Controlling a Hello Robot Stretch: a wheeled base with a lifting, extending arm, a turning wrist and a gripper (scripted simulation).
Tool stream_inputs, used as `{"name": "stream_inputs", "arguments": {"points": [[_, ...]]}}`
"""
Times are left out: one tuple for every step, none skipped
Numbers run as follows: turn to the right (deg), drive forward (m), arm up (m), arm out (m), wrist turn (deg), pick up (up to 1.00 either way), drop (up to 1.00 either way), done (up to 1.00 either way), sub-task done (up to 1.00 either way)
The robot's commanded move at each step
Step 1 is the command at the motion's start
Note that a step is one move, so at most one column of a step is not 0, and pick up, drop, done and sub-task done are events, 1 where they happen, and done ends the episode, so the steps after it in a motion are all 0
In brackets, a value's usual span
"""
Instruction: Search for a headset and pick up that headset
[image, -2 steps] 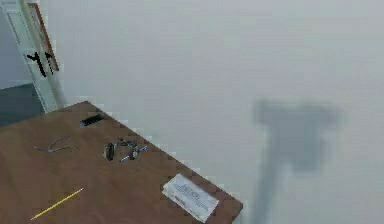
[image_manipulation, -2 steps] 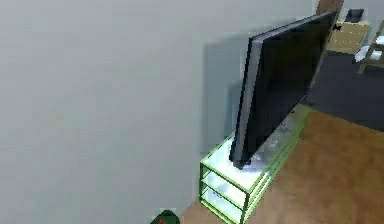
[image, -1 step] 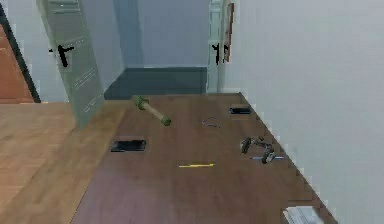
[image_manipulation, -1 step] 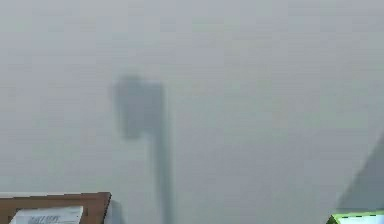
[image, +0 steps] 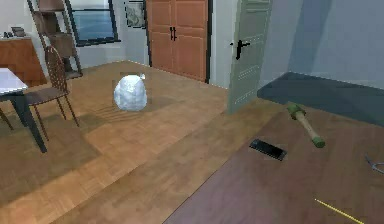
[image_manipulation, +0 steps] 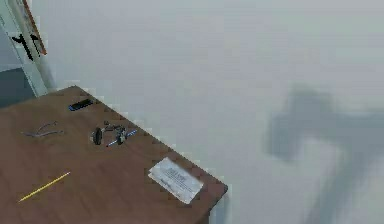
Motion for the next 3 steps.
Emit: {"name": "stream_inputs", "arguments": {"points": [[-21.0, 0.0, 0.0, 0.0, 0.0, 0.0, 0.0, 0.0, 0.0], [45.0, 0.0, 0.0, 0.0, 0.0, 0.0, 0.0, 0.0, 0.0], [45.0, 0.0, 0.0, 0.0, 0.0, 0.0, 0.0, 0.0, 0.0]]}}
